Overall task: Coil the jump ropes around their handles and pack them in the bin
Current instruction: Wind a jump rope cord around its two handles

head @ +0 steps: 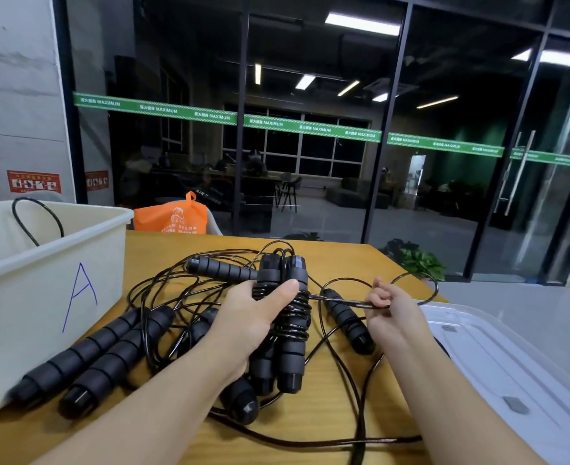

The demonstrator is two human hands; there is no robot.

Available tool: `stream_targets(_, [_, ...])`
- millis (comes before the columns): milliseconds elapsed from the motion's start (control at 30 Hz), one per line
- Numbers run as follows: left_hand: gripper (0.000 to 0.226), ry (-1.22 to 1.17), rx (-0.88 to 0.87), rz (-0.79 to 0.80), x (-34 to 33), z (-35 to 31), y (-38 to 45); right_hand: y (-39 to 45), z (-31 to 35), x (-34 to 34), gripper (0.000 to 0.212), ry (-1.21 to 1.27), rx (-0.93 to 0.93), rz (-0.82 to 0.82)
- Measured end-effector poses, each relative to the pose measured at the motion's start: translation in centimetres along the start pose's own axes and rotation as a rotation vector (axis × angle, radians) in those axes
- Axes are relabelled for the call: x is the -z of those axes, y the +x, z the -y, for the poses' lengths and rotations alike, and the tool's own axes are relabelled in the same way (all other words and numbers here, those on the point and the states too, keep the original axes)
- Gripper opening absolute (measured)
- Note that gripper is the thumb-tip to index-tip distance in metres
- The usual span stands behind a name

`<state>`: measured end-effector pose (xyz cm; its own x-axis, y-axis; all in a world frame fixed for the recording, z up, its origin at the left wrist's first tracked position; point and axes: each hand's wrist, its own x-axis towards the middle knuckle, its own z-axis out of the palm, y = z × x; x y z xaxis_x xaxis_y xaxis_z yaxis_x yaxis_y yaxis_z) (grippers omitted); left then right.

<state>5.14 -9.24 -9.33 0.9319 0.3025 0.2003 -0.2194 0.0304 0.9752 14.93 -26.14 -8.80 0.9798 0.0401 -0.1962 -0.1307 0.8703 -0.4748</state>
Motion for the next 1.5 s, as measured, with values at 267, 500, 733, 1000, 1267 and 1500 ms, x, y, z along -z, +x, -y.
stream_targets(267, [0.018,-0.005,-0.018,0.006,-0.2,0.1,-0.1,-2.3,-2.2,-1.4,0.059,-1.086,0.386,0.106])
stream_targets(500, [0.043,-0.042,-0.058,-0.042,-0.2,0.0,-0.1,-5.1,-4.0,-1.3,0.016,-1.288,0.733,0.445])
stream_targets(733, [0.047,0.043,-0.036,-0.105,-0.3,0.0,0.1,-4.9,-3.9,-1.3,0.012,-1.455,0.999,0.547])
stream_targets(1000, [0.021,0.432,-0.303,-0.019,-0.8,-0.1,-0.9,-6.1,-3.6,-2.3,0.030,-1.065,0.905,0.502])
stream_targets(1267, [0.024,0.575,-0.436,0.097,-1.4,0.0,-1.6,-5.9,-3.2,-2.4,0.025,-0.904,0.829,0.291])
stream_targets(1500, [0.017,0.590,-0.475,0.101,-1.6,-0.3,-1.9,-5.4,-3.5,-2.4,0.040,-0.983,0.695,0.231])
